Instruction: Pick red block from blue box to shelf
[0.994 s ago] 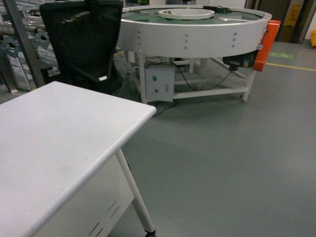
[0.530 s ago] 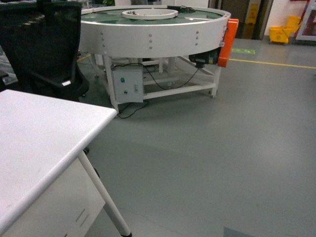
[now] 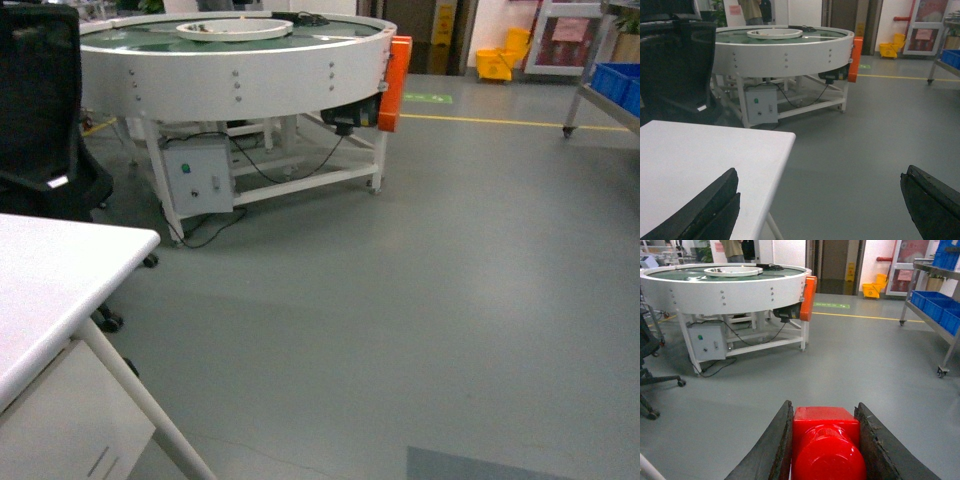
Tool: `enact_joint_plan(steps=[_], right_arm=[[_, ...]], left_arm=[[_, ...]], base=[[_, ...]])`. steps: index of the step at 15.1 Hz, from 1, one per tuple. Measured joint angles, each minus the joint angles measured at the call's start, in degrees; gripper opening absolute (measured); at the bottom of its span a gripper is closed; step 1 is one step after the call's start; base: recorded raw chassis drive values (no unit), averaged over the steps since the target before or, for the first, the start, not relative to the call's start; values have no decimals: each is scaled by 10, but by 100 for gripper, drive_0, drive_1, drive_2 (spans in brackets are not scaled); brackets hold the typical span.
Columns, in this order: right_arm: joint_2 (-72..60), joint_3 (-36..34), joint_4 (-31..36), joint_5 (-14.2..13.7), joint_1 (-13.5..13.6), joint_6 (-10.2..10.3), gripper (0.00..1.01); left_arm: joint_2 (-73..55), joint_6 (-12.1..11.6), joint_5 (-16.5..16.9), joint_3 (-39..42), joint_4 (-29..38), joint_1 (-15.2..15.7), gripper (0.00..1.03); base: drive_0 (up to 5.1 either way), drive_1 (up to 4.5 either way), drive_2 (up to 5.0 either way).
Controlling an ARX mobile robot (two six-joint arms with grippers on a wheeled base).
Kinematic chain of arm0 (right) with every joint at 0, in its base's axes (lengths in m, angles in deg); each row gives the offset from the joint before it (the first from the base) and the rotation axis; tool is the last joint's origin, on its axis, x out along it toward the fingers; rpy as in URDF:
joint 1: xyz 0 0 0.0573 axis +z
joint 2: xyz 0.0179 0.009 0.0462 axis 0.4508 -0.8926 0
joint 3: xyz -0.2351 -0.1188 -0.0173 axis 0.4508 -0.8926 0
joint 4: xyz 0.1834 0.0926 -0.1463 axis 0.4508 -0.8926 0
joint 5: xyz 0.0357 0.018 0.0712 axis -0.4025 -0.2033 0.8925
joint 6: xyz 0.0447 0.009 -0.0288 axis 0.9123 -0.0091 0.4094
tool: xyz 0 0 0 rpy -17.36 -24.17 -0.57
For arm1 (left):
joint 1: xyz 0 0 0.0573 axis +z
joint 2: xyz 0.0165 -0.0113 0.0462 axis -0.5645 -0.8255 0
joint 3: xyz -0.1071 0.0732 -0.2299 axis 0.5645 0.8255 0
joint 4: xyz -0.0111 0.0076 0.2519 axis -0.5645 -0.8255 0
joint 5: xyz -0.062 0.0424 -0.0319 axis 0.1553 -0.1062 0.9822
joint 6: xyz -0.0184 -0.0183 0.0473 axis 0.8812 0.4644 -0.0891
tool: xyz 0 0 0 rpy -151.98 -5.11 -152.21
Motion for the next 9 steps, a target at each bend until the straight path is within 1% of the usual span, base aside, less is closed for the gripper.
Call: enact_joint_plan(steps=[9], right_arm=[[0, 0, 0, 0, 0, 0, 29]], left_arm=[[0, 0, 0, 0, 0, 0, 98]], base=[[-138, -138, -138]])
